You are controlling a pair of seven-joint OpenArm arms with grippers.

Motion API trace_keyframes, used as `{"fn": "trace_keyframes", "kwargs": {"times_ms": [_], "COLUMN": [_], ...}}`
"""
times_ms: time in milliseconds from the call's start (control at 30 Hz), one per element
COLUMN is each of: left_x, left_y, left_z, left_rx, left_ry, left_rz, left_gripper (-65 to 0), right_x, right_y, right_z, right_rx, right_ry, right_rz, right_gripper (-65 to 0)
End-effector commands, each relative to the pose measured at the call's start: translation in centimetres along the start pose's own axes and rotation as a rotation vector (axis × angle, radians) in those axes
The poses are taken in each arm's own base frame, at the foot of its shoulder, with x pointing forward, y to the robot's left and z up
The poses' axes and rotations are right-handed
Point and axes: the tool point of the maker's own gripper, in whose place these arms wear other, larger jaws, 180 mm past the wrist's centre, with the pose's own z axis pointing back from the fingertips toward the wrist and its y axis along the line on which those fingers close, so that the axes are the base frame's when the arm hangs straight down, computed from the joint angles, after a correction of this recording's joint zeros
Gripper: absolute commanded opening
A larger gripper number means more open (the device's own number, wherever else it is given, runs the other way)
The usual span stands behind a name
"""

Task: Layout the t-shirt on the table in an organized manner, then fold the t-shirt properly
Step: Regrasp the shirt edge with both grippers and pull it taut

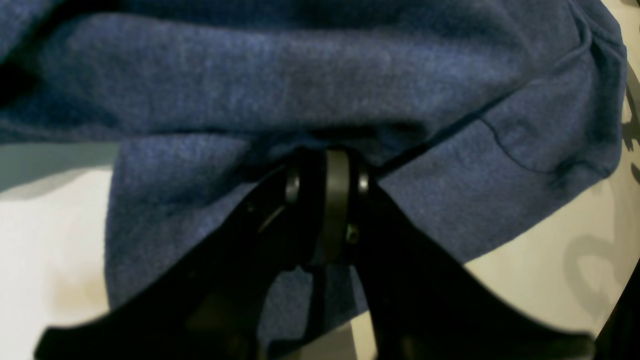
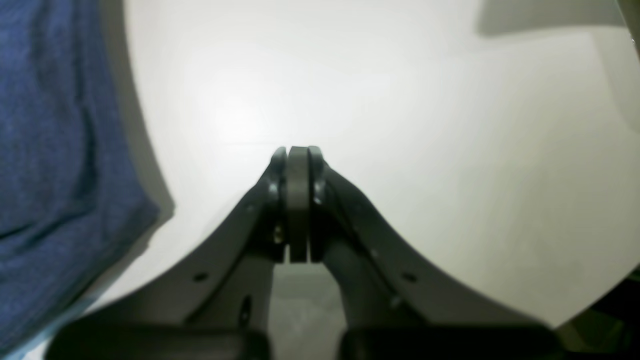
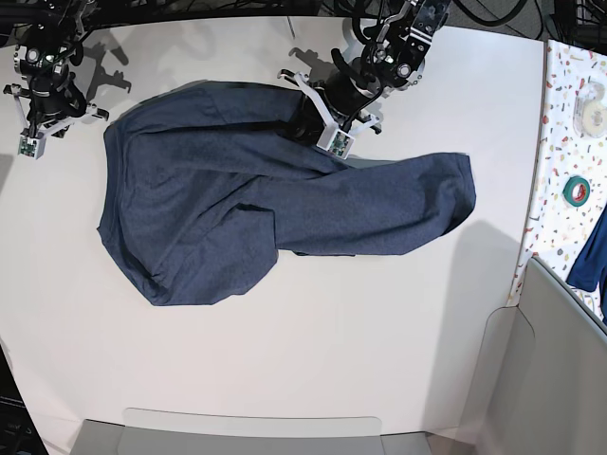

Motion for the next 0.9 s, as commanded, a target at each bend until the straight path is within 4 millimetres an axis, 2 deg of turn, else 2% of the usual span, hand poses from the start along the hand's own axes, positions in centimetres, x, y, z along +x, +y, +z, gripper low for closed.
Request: {"fn": "trace_keyframes", "kwargs": {"times_ms": [0, 133, 300, 367, 467, 533, 600, 767, 867], "left_x": [-6.9, -6.9, -7.1, -7.2, -7.3, -7.2, -6.6, -3.9, -2.0], "left_y": [2.9, 2.8, 1.8, 1.5, 0.6, -0.5, -1.3, -3.0, -3.8], "left_z": [1.1, 1.0, 0.8, 0.8, 0.7, 0.7, 0.7, 1.7, 2.8], "left_rx": [0.127, 0.125, 0.109, 0.105, 0.082, 0.055, 0.034, 0.003, -0.012], "left_ry": [0.28, 0.282, 0.286, 0.289, 0.29, 0.288, 0.273, 0.19, 0.131], "left_rz": [-0.023, -0.023, -0.005, 0.002, -0.008, -0.029, -0.043, -0.053, -0.067], "left_gripper": [-58.6, -58.6, -58.6, -58.6, -58.6, -58.6, -58.5, -58.2, -53.7], "right_x": [1.7, 3.2, 3.9, 3.6, 3.1, 3.1, 3.1, 3.1, 3.1], "right_y": [0.7, 3.6, 10.1, 13.2, 16.4, 17.6, 17.8, 17.9, 18.1], "right_z": [0.6, 2.0, 2.8, 3.3, 4.0, 4.3, 4.4, 4.4, 4.5], "right_rx": [0.024, 0.127, 0.336, 0.422, 0.507, 0.539, 0.546, 0.547, 0.554], "right_ry": [-0.066, -0.129, -0.143, -0.126, -0.109, -0.108, -0.108, -0.109, -0.109], "right_rz": [-0.022, -0.098, -0.143, -0.116, -0.077, -0.06, -0.057, -0.055, -0.054], "right_gripper": [-65.0, -65.0, -65.0, -65.0, -65.0, -65.0, -65.0, -65.0, -65.0]}}
